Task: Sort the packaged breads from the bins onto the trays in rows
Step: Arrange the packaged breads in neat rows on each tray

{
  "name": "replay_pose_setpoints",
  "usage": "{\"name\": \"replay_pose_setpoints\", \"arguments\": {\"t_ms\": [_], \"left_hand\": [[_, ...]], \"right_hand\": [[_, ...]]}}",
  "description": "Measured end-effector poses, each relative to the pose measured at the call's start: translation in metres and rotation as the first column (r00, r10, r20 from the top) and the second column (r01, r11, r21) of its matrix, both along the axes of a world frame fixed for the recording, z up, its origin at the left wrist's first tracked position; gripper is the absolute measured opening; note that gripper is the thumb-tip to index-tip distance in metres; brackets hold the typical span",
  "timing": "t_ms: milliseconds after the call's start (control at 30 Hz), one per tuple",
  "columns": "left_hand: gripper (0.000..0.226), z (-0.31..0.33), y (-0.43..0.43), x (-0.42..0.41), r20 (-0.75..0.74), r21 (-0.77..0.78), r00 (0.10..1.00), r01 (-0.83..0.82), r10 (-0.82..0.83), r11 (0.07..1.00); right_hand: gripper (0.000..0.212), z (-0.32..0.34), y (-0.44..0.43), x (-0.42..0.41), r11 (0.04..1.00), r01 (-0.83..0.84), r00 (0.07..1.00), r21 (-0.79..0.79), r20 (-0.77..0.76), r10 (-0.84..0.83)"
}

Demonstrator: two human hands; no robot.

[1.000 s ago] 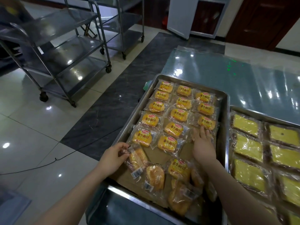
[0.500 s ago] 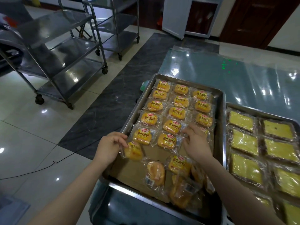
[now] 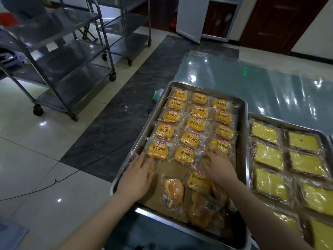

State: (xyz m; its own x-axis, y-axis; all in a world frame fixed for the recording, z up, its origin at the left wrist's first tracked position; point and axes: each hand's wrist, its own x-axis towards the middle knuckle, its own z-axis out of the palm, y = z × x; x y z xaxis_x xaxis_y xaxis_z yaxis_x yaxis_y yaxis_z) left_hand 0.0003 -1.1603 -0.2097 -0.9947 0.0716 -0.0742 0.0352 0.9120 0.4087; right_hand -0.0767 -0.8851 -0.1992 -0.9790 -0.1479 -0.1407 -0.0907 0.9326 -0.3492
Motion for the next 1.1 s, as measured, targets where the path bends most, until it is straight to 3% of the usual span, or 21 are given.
{"name": "replay_pose_setpoints", "arguments": {"t_ms": [100,167,333,533,667,833,1033,1100], "left_hand": [[0.066,-0.017,0.004,0.005,0.15,-0.139,0.987,0.071,-0.05,0.988],[0.07,-0.021,-0.001,0.007,0.199,-0.143,0.975,0.13,-0.101,0.981],[0.084,-0.022,-0.013,0.0,0.243,-0.182,0.947,0.255,-0.208,0.95],[0.07,-0.02,-0.014,-0.004,0.17,-0.102,0.957,0.253,-0.234,0.962],[0.056,-0.014,-0.01,-0.002,0.111,-0.009,0.975,0.196,-0.194,0.981],[0.047,-0.006,-0.003,-0.01,-0.067,0.015,0.989,0.135,-0.134,0.991],[0.049,0.003,0.021,-0.037,-0.073,0.001,0.973,0.221,-0.221,0.975],[0.049,0.005,0.029,-0.048,-0.051,-0.033,0.967,0.248,-0.249,0.968]], "right_hand": [[0.028,0.0,0.001,0.006,0.999,0.04,0.999,0.004,-0.017,-0.039],[0.022,-0.001,0.003,0.012,0.999,0.038,0.999,-0.025,-0.01,-0.038],[0.029,-0.001,0.006,0.028,0.999,0.034,0.984,0.009,0.177,-0.035],[0.068,0.001,0.013,0.038,0.994,-0.084,0.937,0.074,0.345,0.053],[0.054,0.005,0.018,0.041,0.999,-0.019,0.943,0.047,0.332,0.003],[0.038,0.009,0.03,0.039,0.976,0.152,0.933,0.154,0.305,-0.194],[0.03,0.012,0.029,0.024,0.949,0.26,0.929,0.176,0.223,-0.296],[0.042,0.009,0.027,0.019,0.956,0.22,0.951,0.192,0.176,-0.254]]}}
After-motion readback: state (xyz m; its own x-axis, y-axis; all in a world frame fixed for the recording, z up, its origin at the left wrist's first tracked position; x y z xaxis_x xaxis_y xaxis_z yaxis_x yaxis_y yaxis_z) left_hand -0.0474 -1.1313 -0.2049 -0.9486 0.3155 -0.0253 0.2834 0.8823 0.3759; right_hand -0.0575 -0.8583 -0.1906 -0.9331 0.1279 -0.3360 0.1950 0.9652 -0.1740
